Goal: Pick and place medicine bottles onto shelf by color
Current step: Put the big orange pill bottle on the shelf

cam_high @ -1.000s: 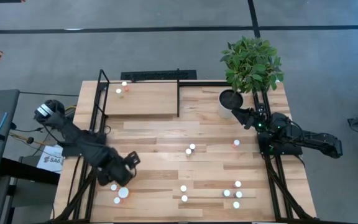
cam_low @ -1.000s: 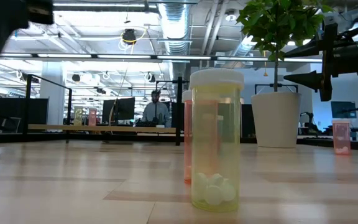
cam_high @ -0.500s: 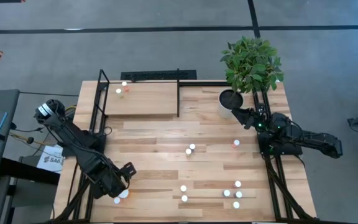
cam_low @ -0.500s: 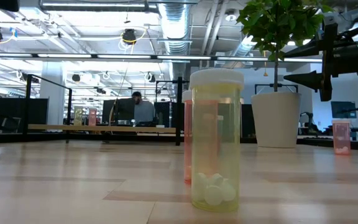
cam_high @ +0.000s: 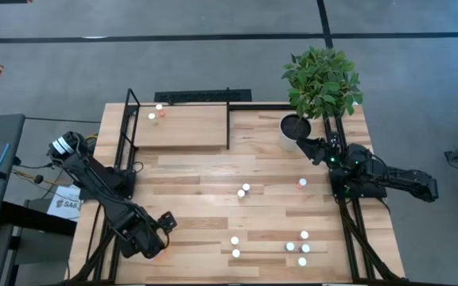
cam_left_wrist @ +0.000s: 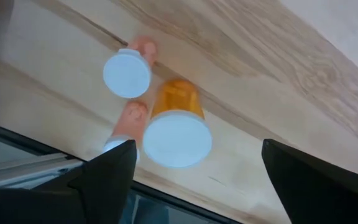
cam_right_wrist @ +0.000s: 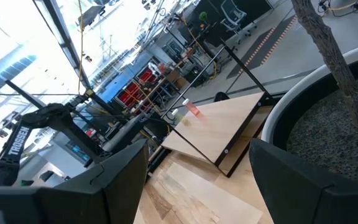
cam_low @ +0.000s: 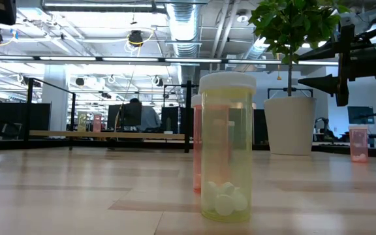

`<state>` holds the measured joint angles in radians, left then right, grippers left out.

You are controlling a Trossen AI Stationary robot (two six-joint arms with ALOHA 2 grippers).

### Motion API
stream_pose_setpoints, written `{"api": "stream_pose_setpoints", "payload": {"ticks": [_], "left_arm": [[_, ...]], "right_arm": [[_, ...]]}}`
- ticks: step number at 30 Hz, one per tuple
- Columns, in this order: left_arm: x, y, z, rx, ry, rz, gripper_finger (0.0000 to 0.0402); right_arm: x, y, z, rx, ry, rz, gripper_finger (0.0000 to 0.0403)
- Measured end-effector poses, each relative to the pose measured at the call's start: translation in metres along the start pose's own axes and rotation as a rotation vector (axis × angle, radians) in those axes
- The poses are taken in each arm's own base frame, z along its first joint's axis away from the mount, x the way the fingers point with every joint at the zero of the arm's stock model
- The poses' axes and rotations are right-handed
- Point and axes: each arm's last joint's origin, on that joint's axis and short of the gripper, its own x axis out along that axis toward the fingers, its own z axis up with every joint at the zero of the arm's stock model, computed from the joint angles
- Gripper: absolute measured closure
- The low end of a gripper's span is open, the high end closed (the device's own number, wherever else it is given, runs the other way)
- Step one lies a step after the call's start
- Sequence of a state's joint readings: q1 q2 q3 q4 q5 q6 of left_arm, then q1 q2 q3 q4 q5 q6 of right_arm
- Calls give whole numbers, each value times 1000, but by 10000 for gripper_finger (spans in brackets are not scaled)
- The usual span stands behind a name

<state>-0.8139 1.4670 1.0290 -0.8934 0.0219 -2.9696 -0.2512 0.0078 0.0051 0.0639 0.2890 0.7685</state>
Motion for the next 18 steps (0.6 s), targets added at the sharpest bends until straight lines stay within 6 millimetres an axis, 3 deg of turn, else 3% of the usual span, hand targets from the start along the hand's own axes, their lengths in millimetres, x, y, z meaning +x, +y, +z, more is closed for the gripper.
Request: {"api": "stream_pose_setpoints", "payload": {"ticks": [9, 18], "left_arm": [[11, 2, -4, 25, -31, -1, 18], [22, 2, -7, 34, -53, -1, 17]], "right_arm": [[0, 0, 0, 0, 0, 0, 100], [0, 0, 0, 0, 0, 0, 100]]}}
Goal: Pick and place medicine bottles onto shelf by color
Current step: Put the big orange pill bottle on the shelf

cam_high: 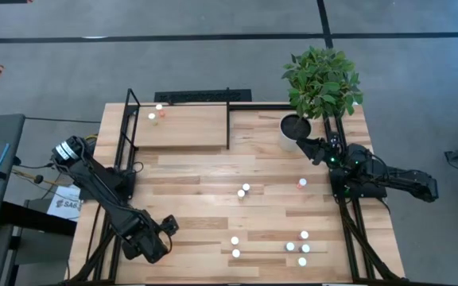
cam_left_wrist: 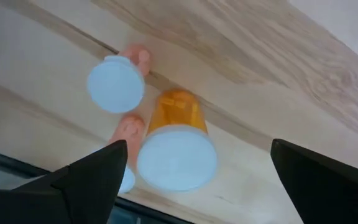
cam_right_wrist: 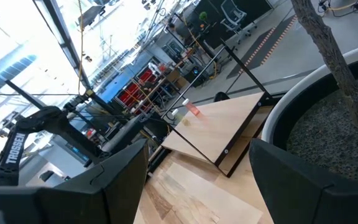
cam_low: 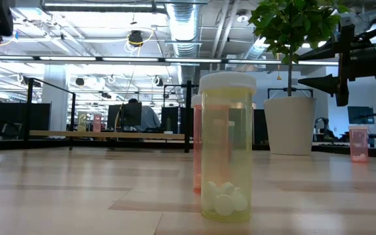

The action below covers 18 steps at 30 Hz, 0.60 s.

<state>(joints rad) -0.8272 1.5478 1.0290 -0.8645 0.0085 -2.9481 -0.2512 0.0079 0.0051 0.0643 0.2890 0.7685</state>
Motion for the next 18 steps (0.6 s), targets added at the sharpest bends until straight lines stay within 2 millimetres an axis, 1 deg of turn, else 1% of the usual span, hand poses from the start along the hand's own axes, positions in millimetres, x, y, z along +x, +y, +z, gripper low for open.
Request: {"api": "stream_pose_setpoints", "payload": {"ticks": [8, 18], "left_arm": [[15, -1, -4, 14, -31, 11, 17], [16, -1, -5, 61, -30, 15, 17]], "right_arm": [[0, 0, 0, 0, 0, 0, 100], [0, 0, 0, 0, 0, 0, 100]]}}
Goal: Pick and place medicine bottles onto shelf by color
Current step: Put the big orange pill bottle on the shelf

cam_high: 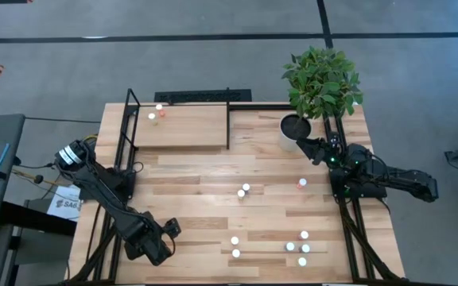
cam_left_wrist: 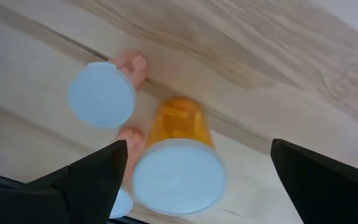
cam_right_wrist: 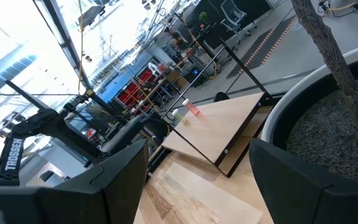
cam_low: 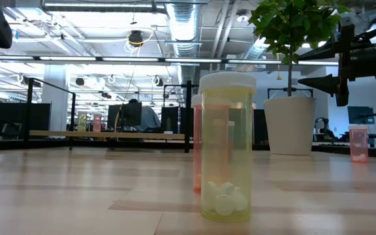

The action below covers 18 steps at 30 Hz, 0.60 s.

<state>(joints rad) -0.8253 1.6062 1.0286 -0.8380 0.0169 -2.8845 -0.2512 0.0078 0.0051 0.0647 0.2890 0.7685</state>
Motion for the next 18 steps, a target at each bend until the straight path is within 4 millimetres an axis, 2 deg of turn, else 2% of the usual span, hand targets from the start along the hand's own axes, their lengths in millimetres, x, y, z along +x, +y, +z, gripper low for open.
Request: {"api": "stream_pose_setpoints", "payload": {"ticks": [8, 11, 18], "left_arm": [[0, 0, 0, 41, 1, 5, 24], [0, 0, 0, 63, 1, 5, 49], [0, -1, 0, 76, -3, -21, 136]], "right_arm": [[0, 0, 0, 0, 0, 0, 100], [0, 0, 0, 0, 0, 0, 100], [0, 0, 0, 0, 0, 0, 100]]}}
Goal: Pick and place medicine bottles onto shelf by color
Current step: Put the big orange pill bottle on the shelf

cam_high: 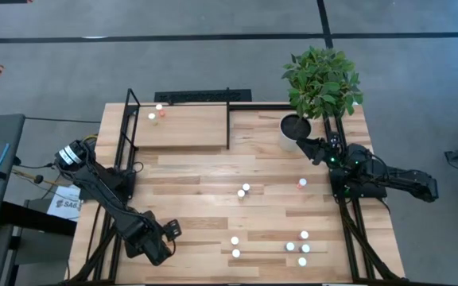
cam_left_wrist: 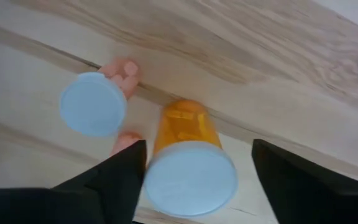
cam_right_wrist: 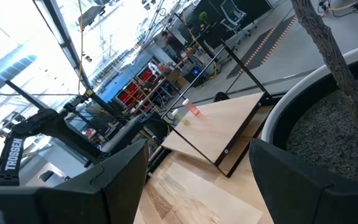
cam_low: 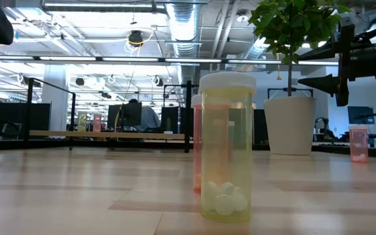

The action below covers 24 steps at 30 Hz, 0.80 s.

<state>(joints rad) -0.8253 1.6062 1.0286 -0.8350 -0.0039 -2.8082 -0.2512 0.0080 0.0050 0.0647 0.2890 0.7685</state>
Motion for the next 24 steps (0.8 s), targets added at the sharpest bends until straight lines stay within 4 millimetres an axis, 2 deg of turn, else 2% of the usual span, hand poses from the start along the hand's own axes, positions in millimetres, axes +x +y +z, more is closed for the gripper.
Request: {"api": "stream_pose_setpoints", "payload": {"ticks": [6, 10, 19, 24], "left_arm": [[0, 0, -1, 0, 5, -10, 202], [-1, -1, -1, 0, 6, -32, 228], [-1, -2, -1, -4, 4, -40, 216], [-1, -8, 1, -4, 3, -43, 231]], "right_arm": [[0, 0, 0, 0, 0, 0, 100], [0, 0, 0, 0, 0, 0, 100], [0, 0, 0, 0, 0, 0, 100], [0, 0, 0, 0, 0, 0, 100]]}}
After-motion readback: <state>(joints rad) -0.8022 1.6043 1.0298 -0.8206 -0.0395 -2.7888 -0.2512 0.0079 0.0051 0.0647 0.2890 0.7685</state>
